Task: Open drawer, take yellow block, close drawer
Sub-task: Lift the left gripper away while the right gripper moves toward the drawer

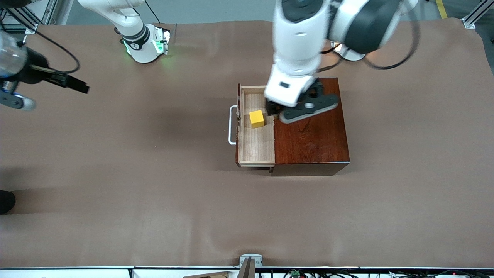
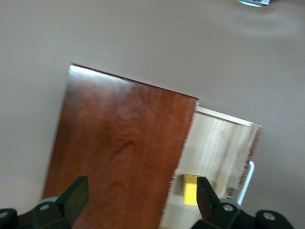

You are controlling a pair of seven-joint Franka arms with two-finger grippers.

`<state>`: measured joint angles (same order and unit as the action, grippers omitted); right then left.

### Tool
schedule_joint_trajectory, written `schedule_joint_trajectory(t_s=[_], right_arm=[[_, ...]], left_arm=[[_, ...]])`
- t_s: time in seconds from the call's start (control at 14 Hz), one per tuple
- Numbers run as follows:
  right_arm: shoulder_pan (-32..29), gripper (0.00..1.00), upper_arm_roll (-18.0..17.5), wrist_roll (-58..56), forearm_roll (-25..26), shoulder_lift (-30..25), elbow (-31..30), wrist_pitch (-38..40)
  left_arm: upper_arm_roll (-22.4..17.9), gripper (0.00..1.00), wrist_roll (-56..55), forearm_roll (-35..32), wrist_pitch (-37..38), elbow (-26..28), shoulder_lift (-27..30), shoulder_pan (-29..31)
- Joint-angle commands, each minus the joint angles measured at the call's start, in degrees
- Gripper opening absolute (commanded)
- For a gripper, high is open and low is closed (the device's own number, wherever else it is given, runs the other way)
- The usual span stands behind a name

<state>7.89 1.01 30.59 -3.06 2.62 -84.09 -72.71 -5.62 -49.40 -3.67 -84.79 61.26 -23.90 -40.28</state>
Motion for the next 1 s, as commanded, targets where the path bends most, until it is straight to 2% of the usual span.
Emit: schedule_joint_trajectory(t_s=[0.0, 0.14, 0.43, 0.71, 0.86, 0.93], right_arm=[[2.82, 1.0, 0.48, 12.24, -0.54, 1.51, -0.29, -1.46], [5.37, 1.0, 0.48, 23.41, 0.24, 3.44, -0.11, -2.69], [8.54, 1.0, 0.48, 33.18, -0.1, 5.64, -0.11, -6.12], [14.68, 1.0, 0.48, 45.39, 0.06, 8.18, -0.11, -8.58], [18.02, 1.0, 0.49, 44.39, 4.0, 9.42, 0.15, -8.67], [18.21, 1.0, 0.4, 44.73, 2.28, 10.2, 0.5, -8.59]], left_arm=[[0.44, 1.0, 8.31, 0.86, -0.2, 10.61, 10.24, 4.06], [0.44, 1.0, 15.61, 0.86, -0.37, 15.1, 15.35, 7.83], [0.44, 1.0, 30.37, 0.86, -0.55, 22.14, 22.83, 16.27], [0.53, 1.0, 37.08, 0.86, -0.55, 24.44, 25.3, 23.48], [0.53, 1.0, 38.49, 0.95, -0.55, 24.61, 25.39, 25.34], [0.53, 1.0, 39.19, 1.12, -0.55, 25.14, 25.83, 26.21]])
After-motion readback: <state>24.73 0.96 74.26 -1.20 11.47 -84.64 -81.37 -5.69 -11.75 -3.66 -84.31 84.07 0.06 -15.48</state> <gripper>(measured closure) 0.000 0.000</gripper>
